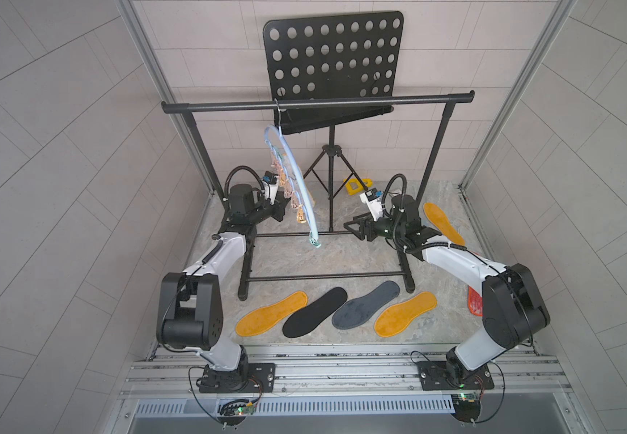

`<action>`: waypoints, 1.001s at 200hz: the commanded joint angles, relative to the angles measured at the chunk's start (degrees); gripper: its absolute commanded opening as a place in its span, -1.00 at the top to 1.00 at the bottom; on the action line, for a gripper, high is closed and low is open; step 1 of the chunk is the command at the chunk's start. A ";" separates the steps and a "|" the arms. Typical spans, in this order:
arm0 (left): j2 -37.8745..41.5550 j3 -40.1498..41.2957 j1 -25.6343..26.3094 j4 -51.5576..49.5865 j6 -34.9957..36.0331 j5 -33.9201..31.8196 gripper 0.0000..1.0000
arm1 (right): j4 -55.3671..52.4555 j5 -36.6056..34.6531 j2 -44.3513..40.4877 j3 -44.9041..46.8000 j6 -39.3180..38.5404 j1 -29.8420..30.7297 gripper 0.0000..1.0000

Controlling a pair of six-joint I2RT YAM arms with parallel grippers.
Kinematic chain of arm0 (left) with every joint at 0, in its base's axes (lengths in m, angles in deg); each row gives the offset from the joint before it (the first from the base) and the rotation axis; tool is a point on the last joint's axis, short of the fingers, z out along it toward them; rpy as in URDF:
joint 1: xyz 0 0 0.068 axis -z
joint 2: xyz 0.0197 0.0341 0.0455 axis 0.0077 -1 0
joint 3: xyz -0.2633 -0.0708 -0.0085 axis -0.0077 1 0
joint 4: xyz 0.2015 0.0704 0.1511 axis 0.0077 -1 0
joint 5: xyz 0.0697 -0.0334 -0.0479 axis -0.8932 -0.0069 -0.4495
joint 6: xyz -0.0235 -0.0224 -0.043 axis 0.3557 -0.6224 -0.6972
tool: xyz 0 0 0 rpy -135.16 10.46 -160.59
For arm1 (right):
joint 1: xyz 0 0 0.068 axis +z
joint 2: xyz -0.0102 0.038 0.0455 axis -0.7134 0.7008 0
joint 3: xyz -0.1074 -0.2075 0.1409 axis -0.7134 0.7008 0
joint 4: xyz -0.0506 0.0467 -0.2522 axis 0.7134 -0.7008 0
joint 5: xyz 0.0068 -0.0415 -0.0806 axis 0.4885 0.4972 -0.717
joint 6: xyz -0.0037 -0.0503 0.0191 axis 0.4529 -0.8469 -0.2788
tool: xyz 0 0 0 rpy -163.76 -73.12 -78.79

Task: Take the shoe insoles off the hanger
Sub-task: Remove the insole from the hanger.

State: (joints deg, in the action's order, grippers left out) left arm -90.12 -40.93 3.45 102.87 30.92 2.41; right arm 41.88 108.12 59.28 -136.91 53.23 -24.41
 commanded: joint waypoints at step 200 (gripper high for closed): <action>13.25 2.15 -0.68 -36.72 14.23 16.72 1.00 | 8.69 9.32 24.23 -41.30 11.98 8.60 -0.30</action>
State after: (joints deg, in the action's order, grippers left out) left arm -78.37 -38.00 3.07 69.28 43.31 15.75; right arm 47.63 117.30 82.14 -176.19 63.96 -16.58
